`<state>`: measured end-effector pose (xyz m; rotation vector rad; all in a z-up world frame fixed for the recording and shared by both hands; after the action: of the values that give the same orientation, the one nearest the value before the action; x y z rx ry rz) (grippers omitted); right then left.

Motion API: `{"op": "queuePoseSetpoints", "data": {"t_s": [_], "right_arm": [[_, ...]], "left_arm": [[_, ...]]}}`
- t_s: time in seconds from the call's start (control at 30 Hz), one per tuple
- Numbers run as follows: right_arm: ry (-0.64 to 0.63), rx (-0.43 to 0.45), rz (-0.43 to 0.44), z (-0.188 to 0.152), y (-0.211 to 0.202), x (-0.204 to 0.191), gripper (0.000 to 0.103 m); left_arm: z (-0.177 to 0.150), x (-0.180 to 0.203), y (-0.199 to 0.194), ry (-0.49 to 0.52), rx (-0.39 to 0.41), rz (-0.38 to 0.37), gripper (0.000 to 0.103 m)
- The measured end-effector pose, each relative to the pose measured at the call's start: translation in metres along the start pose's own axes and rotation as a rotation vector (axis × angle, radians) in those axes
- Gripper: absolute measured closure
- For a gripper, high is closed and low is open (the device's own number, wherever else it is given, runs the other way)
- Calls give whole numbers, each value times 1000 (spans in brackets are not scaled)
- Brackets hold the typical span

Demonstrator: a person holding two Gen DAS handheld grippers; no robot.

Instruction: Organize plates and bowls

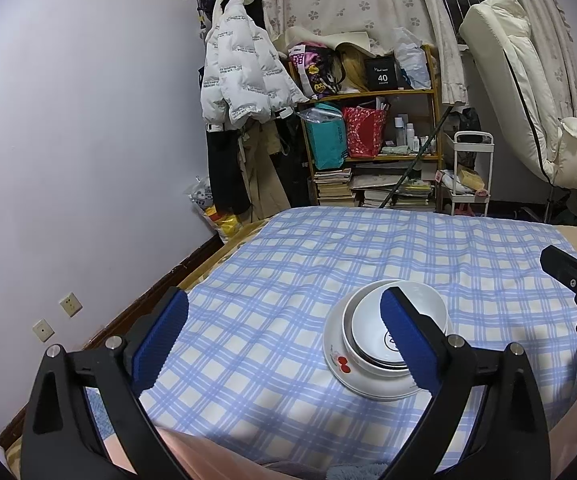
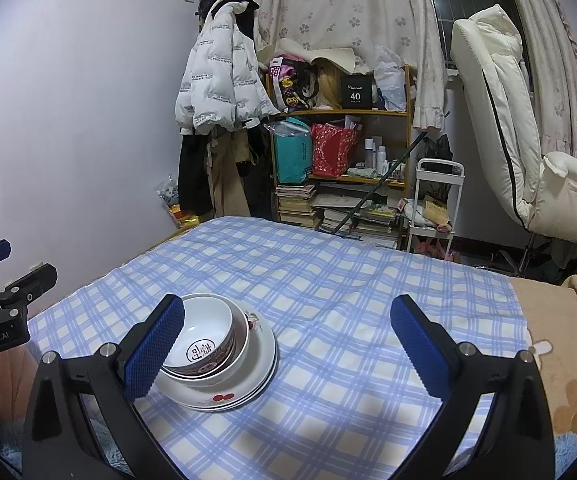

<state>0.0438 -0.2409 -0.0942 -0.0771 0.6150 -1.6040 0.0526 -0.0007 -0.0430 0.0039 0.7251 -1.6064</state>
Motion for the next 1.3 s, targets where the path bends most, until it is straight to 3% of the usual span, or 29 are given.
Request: {"op": "queuePoseSetpoints", "data": {"t_s": [1.3], "right_arm": [[-10, -1, 3, 2, 1, 7, 0]], "left_arm": [[-1, 2, -1, 12, 7, -8, 6]]}}
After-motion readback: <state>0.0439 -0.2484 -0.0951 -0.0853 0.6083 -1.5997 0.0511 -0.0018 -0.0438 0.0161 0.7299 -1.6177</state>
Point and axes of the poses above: each gripper's, at about its wrist camera, not at the fingertips, and y roughly the way its jaws point, x to its right, z to its top, the point moved 10 cm from there along y, roughly the way its jaws point, and after that the axes turned 13 degrees about y, right-handed, at the moved point
